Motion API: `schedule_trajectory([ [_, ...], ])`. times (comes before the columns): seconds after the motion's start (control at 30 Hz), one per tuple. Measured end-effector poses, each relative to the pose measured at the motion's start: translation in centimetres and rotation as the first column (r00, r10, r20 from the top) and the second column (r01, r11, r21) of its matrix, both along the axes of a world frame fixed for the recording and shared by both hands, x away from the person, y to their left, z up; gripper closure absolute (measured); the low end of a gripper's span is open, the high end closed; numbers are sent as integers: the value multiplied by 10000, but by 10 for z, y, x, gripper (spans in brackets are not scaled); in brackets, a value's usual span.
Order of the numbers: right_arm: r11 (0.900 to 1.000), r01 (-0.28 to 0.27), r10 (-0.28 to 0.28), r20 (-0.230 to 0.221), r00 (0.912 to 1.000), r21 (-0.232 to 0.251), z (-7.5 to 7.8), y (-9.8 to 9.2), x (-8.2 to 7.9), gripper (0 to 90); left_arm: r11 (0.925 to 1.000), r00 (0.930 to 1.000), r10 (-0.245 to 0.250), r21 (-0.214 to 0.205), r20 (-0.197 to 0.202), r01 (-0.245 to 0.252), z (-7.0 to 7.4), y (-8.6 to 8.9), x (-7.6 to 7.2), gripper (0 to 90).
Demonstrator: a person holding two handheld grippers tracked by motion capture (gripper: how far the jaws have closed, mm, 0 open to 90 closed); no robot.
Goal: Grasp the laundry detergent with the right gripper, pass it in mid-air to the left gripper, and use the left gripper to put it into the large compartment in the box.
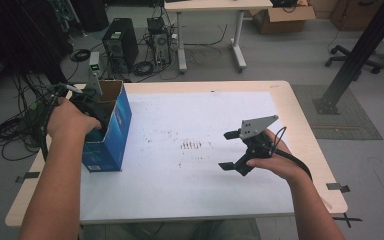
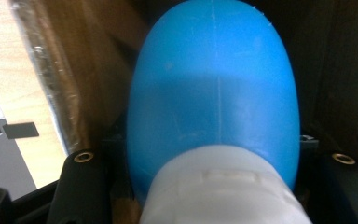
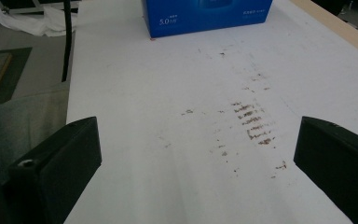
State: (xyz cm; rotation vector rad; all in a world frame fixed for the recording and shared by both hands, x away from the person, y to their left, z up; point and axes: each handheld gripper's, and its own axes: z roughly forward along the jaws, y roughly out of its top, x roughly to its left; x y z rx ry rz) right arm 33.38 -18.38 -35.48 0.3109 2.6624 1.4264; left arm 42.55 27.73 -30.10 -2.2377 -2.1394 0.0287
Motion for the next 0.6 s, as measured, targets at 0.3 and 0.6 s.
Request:
schedule_trajectory([
  [0.3,10000,-29,29,20,10000,1,0,3,-1,8,10000,9999,-25,-38,155,26,-1,1,-2,385],
  [0.6,10000,-48,48,35,10000,-4,1,2,-3,8,10000,9998,-39,-40,209,40,-1,1,-3,383],
])
